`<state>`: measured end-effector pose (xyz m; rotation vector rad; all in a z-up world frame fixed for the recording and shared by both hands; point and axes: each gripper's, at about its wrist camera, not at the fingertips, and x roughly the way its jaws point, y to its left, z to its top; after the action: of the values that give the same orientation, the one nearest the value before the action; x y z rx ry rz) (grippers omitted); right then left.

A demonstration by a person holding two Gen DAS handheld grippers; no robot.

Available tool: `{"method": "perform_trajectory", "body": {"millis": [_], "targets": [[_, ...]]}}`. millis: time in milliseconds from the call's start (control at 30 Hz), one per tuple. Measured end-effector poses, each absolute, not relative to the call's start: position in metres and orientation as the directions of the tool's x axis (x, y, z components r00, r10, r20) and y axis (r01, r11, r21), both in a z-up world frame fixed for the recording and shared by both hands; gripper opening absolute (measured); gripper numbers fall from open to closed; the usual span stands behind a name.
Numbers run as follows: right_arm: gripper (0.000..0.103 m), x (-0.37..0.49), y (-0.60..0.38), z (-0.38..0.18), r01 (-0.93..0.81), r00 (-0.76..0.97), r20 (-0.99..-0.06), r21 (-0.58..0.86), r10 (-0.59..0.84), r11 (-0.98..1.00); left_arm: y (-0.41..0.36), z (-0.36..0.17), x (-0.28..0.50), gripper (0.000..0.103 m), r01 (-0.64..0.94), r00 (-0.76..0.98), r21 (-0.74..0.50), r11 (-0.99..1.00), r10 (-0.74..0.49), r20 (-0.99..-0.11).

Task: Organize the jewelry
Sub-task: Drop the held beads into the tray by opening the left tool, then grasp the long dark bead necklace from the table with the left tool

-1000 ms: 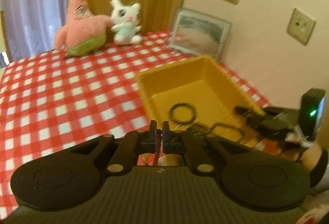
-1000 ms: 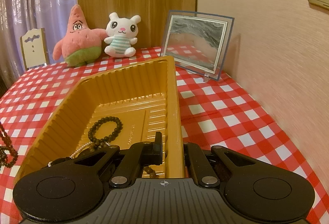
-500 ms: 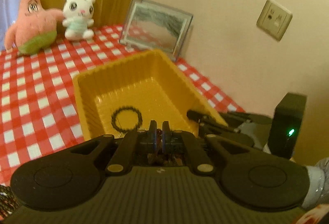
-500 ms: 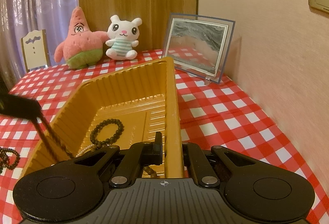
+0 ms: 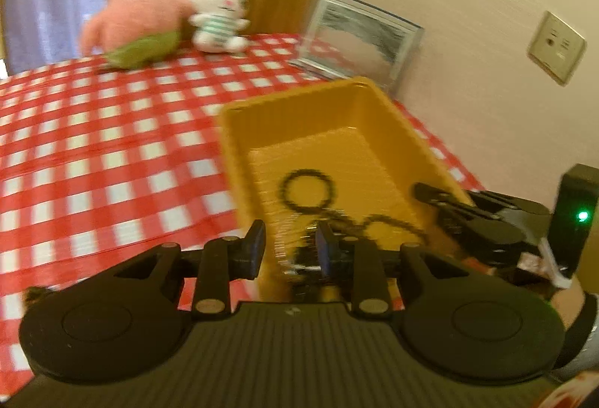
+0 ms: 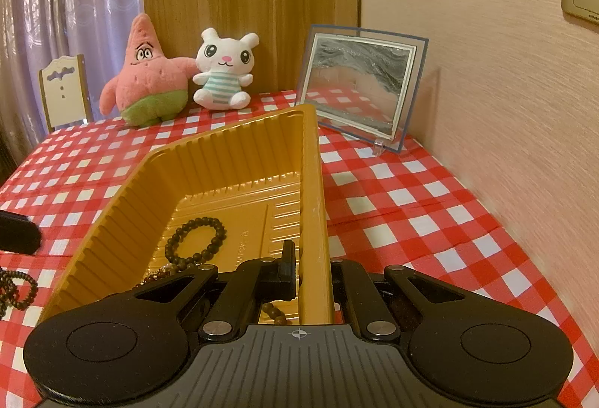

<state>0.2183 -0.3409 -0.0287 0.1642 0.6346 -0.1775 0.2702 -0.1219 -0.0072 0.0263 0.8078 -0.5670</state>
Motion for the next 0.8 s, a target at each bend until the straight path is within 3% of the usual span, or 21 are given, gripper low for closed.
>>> {"method": "perform_trajectory", "body": {"millis": [633,800], "targets": [[0.005,0.218,-0.341,-0.029,0.214,0.791,-0.601,0.096,-0.115,0.972,-0.002,-0.044,0.255,0.026,0.109,0.612,-0.102,0.989,-0.147,-0.777],[0.005,0.218,-0.339,-0.026,0.211,0.79,-0.601,0.088,-0.117,0.974,0.008,-0.06,0.252,0.033,0.061,0.609,-0.062,0.996,-0.086,-0.789]]}}
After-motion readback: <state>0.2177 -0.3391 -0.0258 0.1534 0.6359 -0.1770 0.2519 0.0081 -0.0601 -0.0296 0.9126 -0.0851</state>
